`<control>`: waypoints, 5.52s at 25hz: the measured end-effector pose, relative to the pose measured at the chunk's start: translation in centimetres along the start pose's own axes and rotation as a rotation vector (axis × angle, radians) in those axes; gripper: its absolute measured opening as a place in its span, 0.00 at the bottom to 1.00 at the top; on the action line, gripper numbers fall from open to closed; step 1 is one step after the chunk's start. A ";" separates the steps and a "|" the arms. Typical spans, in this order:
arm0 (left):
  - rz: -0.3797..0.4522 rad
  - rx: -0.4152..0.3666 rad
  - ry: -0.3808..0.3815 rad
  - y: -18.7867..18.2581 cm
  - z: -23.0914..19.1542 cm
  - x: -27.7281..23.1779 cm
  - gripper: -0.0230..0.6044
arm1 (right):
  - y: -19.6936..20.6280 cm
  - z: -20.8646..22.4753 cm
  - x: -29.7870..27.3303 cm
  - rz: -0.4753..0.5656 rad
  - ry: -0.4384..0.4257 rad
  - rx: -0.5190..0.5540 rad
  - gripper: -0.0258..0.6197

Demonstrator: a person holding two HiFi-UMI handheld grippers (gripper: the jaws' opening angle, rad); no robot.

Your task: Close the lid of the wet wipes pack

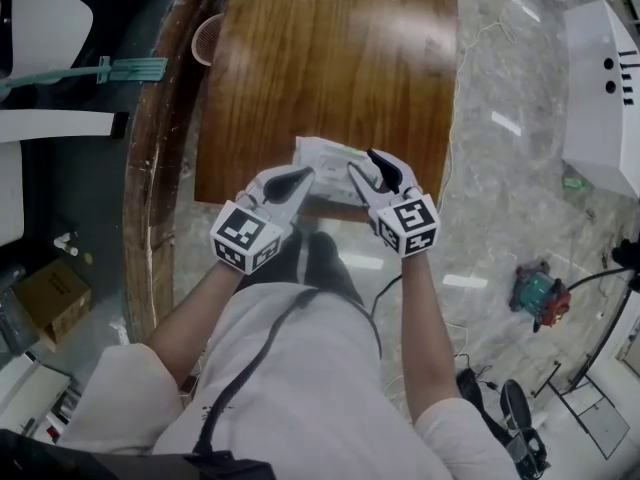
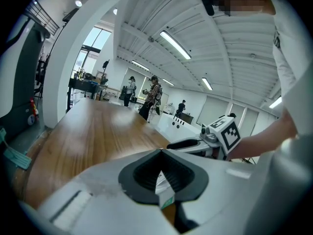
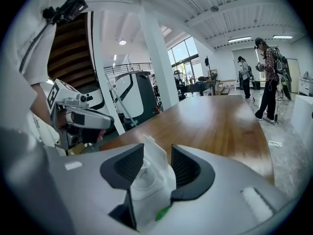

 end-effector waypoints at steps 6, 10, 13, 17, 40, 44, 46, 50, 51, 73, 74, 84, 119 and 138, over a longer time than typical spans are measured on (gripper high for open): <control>-0.006 0.005 -0.012 0.3 0.0 -0.7 0.04 | 0.3 0.4 -0.7 -0.013 -0.034 0.014 0.33; -0.010 0.009 -0.021 0.5 -0.1 -1.0 0.04 | 0.3 0.4 -1.2 -0.012 -0.055 0.017 0.33; -0.011 0.012 -0.026 0.6 0.0 -1.1 0.04 | 0.4 0.2 -1.3 -0.014 -0.068 0.021 0.33; -0.011 0.012 -0.036 0.6 0.0 -1.1 0.04 | 0.6 0.1 -1.2 -0.016 -0.081 0.027 0.33; 0.004 0.018 -0.061 1.7 1.8 1.4 0.04 | 1.7 -2.6 0.1 -0.027 -0.099 0.073 0.32; 0.006 0.014 -0.061 2.0 2.0 2.0 0.04 | 2.1 -3.0 0.1 -0.049 -0.095 0.094 0.33; 0.009 0.012 -0.061 2.0 2.0 2.2 0.04 | 2.4 -3.2 0.0 -0.061 -0.092 0.100 0.33; 0.012 0.014 -0.060 2.3 2.1 2.7 0.04 | 3.3 -3.6 -0.1 -0.091 -0.087 0.107 0.33; 0.013 0.017 -0.060 2.4 2.1 2.9 0.04 | 3.5 -3.7 -0.2 -0.099 -0.086 0.109 0.33; 0.036 0.029 -0.056 2.9 2.2 4.8 0.04 | 4.6 -6.6 -1.6 -0.218 -0.076 0.238 0.33; 0.035 0.027 -0.054 2.9 2.3 4.9 0.04 | 4.6 -6.8 -1.7 -0.225 -0.078 0.243 0.33; 0.030 0.007 -0.044 3.0 2.3 5.4 0.04 | 5.1 -7.6 -2.2 -0.289 -0.073 0.300 0.34; 0.077 -0.086 0.007 -1.2 5.2 5.3 0.04 | 1.2 -7.4 1.7 -0.086 0.010 0.120 0.14; 0.202 -0.161 0.028 -8.3 8.2 7.4 0.04 | -7.2 -8.7 12.9 0.316 0.166 0.024 0.05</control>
Point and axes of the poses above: the fingertips, and each gripper's own axes: x backward along the fingers, z to its right, y out of its underside, the point moved 2 cm from there along x, backward along the fingers, and after that the axes turned 6 degrees about -z, right-handed, at the moved point
